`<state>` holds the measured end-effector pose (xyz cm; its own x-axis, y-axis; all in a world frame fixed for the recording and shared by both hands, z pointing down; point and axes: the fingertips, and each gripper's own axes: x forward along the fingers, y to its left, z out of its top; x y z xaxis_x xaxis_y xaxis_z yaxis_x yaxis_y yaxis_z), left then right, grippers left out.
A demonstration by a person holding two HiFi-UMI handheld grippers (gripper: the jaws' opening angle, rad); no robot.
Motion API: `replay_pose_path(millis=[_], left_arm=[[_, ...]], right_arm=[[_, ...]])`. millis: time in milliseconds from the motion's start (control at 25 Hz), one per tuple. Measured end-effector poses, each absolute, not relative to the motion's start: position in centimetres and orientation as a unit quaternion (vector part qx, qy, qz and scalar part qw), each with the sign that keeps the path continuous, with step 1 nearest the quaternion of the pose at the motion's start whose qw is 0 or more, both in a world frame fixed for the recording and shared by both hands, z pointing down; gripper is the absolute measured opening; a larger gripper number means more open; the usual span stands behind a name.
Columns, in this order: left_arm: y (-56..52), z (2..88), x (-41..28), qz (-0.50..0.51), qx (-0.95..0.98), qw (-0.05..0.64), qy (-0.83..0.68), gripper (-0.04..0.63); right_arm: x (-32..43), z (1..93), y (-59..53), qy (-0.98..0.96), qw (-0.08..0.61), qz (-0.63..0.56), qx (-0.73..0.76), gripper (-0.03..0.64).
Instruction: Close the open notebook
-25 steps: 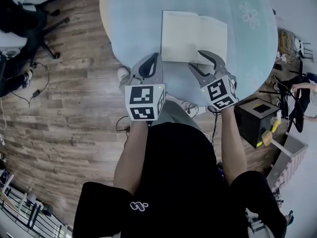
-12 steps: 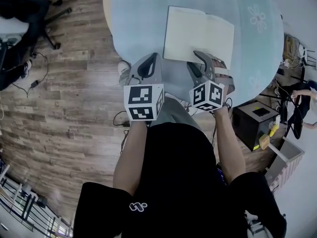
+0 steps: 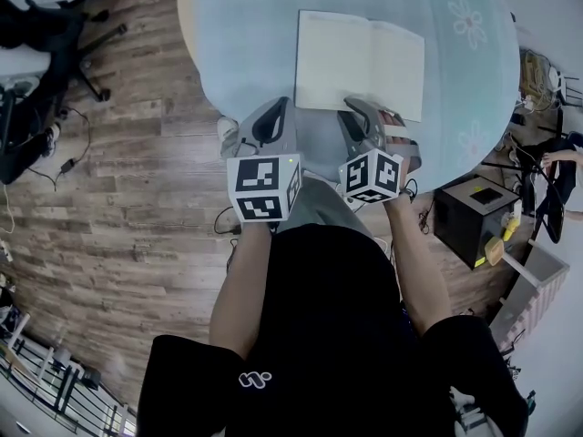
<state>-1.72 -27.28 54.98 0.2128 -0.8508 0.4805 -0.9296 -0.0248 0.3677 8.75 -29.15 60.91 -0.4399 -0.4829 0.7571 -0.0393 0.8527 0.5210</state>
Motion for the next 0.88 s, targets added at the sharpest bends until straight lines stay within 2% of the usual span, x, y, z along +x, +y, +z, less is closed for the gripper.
replay_pose_path(millis=[320, 880], left_arm=[[-27.6, 54.8, -1.8, 0.077, 0.724, 0.307, -0.612, 0.003], [-29.2, 54.3, -0.7, 0.097, 0.744, 0.293, -0.593, 0.003]], right_arm=[[8.5, 60.3, -29.3, -0.852, 0.467, -0.142, 0.187, 0.080], [10.7, 57.5, -29.7, -0.903, 0.319, 0.035, 0.284, 0.046]])
